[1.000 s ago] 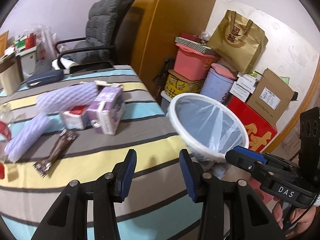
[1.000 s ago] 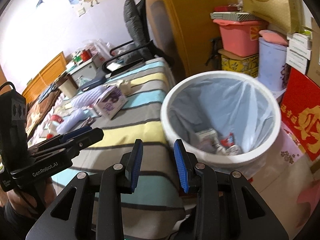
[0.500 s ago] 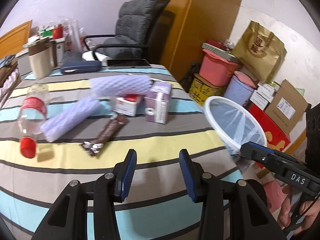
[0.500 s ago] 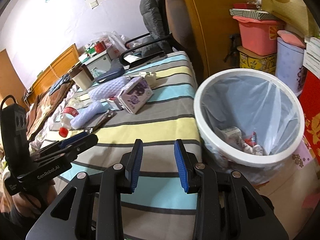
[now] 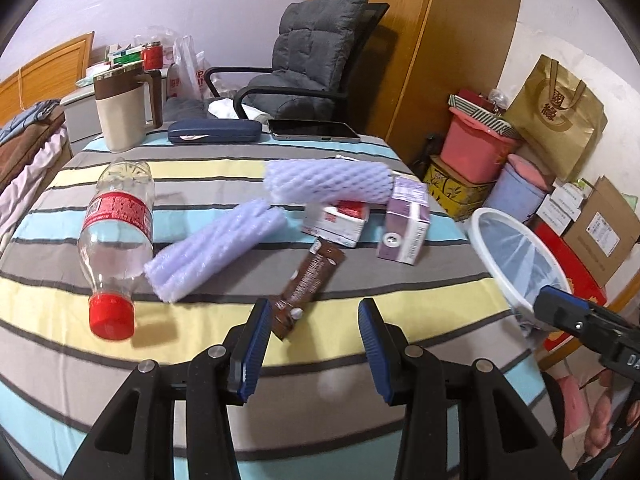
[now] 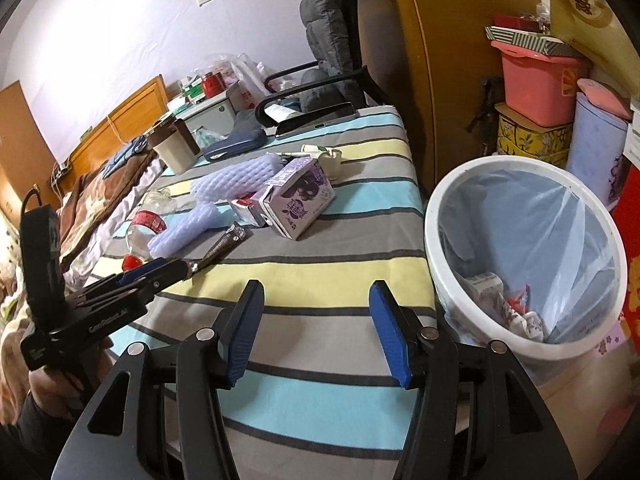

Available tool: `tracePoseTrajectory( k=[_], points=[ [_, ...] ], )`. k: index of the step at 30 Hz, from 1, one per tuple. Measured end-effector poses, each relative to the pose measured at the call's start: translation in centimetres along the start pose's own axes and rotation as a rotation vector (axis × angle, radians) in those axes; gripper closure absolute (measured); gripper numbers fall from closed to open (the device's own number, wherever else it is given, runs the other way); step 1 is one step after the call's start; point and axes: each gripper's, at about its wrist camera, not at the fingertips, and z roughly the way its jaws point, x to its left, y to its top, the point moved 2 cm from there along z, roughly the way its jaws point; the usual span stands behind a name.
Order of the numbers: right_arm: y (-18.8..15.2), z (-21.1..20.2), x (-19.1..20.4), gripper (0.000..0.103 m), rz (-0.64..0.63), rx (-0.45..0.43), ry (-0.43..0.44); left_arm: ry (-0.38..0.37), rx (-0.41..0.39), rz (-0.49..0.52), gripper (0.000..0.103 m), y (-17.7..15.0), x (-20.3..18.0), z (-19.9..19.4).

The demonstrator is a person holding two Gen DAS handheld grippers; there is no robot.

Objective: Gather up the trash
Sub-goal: 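Grasp the brown snack wrapper with the left gripper while the right gripper grasps the purple box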

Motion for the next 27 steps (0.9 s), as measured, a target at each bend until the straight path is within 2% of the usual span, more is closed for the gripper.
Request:
tracePoseTrajectory(
  k=[15, 17, 18, 20, 27],
  points=[
    [1.3, 2.4, 0.9, 0.046, -0.025, 0.031, 0.003, 0.033, 0.097, 0.021, 0.058, 0.9, 0.6, 4.8],
    [1.6, 2.9, 1.2, 0.046, -0.030, 0.033, 0.004, 0.050, 0.099, 0.036, 0.062, 0.8, 0.3, 4.9],
    [1.8, 3.0, 1.2, 0.046, -0.030, 0.034, 0.005, 0.057, 0.100, 0.040, 0.071, 0.9, 0.3, 4.9],
    [2.0, 3.5, 1.4, 0.046, -0.029, 0.035, 0.007, 0.067, 0.100, 0.045, 0.080, 0.8, 0.2, 4.9],
    [2.8, 4.7, 2.3, 0.046, -0.044, 0.028, -0.002, 0.048, 0.089, 0.006, 0.080, 0.5, 0.8, 4.2]
  ],
)
